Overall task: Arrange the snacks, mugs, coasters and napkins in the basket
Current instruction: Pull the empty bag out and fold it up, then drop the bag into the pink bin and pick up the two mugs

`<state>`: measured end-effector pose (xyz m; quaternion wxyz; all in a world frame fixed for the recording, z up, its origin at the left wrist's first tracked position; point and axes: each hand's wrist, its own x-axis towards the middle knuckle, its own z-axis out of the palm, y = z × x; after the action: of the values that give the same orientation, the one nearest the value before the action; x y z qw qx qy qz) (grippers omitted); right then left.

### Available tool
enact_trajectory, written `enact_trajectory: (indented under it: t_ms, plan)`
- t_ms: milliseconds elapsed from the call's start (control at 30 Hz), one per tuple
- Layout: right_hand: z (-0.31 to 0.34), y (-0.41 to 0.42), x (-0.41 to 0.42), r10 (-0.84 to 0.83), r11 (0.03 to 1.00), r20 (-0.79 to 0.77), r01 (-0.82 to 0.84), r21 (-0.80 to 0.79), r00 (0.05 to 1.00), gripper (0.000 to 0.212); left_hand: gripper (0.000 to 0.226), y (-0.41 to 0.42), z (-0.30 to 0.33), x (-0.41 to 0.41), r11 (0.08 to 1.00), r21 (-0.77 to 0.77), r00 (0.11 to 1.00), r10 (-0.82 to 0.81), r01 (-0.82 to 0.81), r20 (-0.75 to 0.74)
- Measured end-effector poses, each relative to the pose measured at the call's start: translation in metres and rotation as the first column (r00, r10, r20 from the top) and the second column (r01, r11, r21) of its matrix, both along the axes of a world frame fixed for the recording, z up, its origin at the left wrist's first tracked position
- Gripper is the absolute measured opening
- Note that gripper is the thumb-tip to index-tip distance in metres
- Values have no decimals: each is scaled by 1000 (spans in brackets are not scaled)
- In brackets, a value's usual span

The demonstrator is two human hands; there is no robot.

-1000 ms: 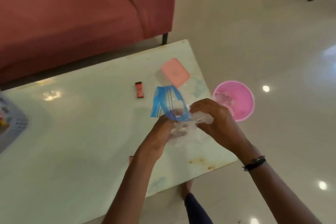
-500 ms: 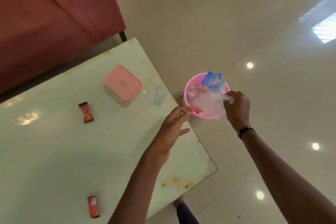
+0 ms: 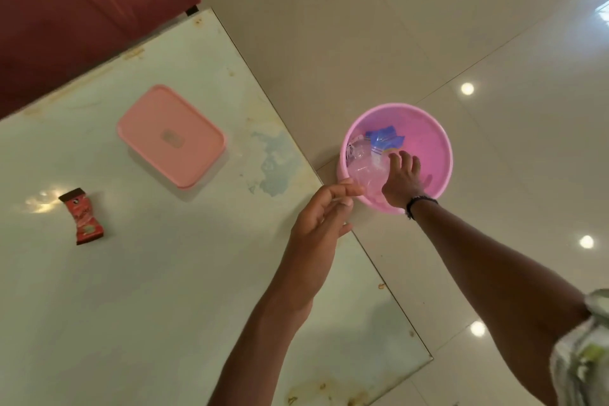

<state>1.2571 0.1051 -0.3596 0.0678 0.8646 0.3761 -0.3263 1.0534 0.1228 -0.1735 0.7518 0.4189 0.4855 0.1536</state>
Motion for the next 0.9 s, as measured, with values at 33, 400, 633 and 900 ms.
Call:
enact_trajectory:
  t_ms: [33,400,633,900]
  plan:
    - [-5,1,3,23,999,2,-23,-48,1000,68,23,-1,-2,0,1000,8,1000,0,0,-1]
    - [20,-25,-9,61,939,205,-126,320,977,69,22,5,17,10,1000,23,1000,0,1,-26]
    - [49,-13,-15,43,949,66,-61,309,997,65,21,12,35,0,999,27,999,44,-44,-23]
    - [180,0,-108,118,671,127,-173,721,985,35,21,24,82,-65,981,75,981,183,-178,-57]
